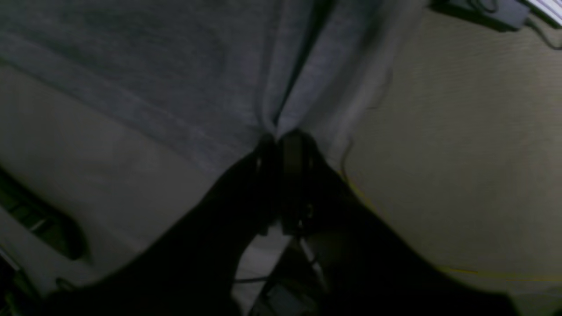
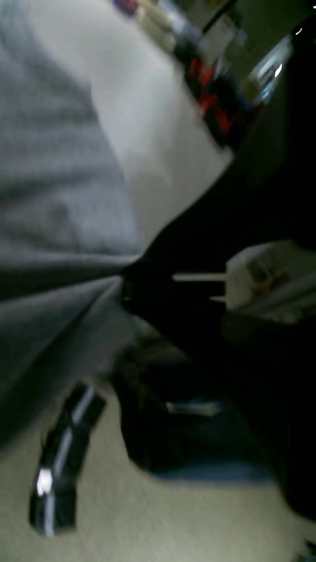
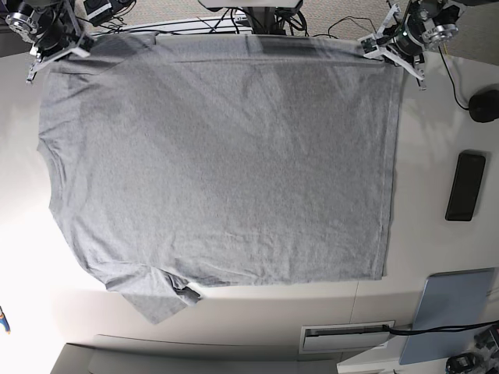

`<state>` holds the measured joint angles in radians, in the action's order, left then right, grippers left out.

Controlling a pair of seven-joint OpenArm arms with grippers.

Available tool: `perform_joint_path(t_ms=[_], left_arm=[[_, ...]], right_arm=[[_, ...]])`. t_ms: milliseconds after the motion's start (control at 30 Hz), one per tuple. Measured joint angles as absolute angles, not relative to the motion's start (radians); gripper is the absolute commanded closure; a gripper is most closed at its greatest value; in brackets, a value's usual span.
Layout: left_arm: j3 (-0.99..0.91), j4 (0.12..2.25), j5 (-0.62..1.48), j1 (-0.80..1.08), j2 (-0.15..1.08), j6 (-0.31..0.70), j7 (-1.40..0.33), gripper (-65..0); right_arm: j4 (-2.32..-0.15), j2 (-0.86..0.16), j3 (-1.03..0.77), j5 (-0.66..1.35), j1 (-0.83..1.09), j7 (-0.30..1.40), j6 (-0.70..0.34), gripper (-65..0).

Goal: Fold the T-shirt properly
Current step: 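Lift the shoulders and pull them toward the hem, folding the collar over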

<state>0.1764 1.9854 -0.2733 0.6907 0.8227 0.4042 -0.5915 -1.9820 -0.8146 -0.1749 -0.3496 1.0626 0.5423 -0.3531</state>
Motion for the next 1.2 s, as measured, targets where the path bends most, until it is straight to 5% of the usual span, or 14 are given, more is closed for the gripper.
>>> perform_joint_path(t_ms=[267,700,1200], left_arm=[[0.004,2.017,-0.122,0.693,0.811,0.411,-0.564,0.0],[-0.008,1.863,-0.101,0.500,0.603,0.400,-0.490,0.0],[-0.008,1.798,-0.111,0.381,0.546,0.400,-0.500,0.0]], right_arm=[[-1.985,-0.813,-0.175,-0.458,0.972,0.530,-0.235,0.0],[-1.985,-0.809,-0.158,-0.360,0.702,0.545,-0.234,0.0],[-1.798,-0.808,0.138,-0.395,0.378,0.547,-0.231,0.0]])
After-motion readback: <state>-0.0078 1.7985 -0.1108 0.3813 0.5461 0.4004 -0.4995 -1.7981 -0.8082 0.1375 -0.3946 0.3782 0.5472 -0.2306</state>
